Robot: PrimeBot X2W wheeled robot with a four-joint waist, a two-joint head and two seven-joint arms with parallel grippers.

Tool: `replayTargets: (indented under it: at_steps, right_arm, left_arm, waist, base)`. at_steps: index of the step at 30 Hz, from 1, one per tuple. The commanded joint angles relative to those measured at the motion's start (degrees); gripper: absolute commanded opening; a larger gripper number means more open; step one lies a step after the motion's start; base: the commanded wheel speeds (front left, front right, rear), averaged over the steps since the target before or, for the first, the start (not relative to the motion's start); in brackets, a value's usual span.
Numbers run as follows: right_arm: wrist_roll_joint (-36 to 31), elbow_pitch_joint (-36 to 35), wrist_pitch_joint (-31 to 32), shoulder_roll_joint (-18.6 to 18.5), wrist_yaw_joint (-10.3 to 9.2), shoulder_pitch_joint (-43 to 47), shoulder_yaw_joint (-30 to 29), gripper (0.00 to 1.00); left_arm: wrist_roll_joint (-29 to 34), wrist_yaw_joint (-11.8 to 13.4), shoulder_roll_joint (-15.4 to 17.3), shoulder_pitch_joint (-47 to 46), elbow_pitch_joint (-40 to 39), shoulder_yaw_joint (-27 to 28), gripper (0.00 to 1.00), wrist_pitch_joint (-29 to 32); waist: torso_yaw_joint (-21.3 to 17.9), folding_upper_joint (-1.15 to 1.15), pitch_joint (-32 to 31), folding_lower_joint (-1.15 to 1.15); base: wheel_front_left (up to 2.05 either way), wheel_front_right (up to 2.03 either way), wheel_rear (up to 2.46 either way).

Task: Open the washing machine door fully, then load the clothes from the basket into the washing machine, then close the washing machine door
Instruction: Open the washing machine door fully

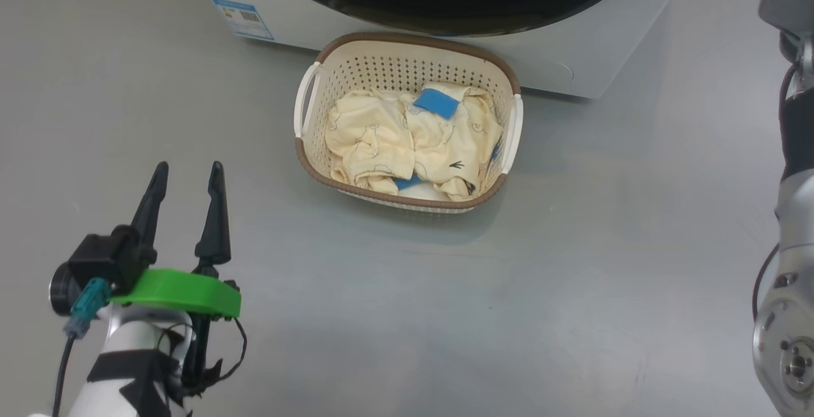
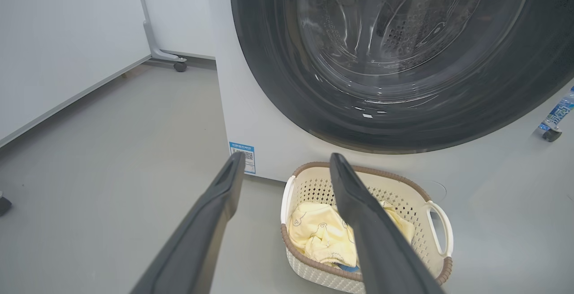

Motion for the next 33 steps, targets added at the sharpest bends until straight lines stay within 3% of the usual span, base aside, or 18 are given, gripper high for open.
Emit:
replayTargets:
  at_steps: [1, 12, 33]
  right_arm:
    - [0.6, -1.5, 1.0, 0.7, -0.15, -3.0, 1.1, 0.00]
    - [6.8, 2.4, 5.4, 0.8, -0.15, -7.6, 2.8, 0.00]
    - [6.8, 8.1, 8.4, 0.8, -0.15, -13.4, 2.1, 0.00]
  left_arm:
    - [0.5, -0.2, 1.2, -1.7, -1.3, 2.3, 1.00, -0.6]
    - [1.6, -1.7, -1.5, -3.2, -0.5, 3.6, 1.00, -0.6]
    - [3.7, -3.3, -4.2, -3.9, 0.0, 5.8, 1.00, -0.6]
  waist:
    - [0.4, 0.00, 0.4, -0.01]
    - [2.1, 0.00, 2.5, -0.01]
    - [3.7, 0.00, 4.4, -0.01]
  base:
    - [0.00, 0.00, 0.00]
    - [0.00, 0.00, 0.00]
    - [0.00, 0.00, 0.00]
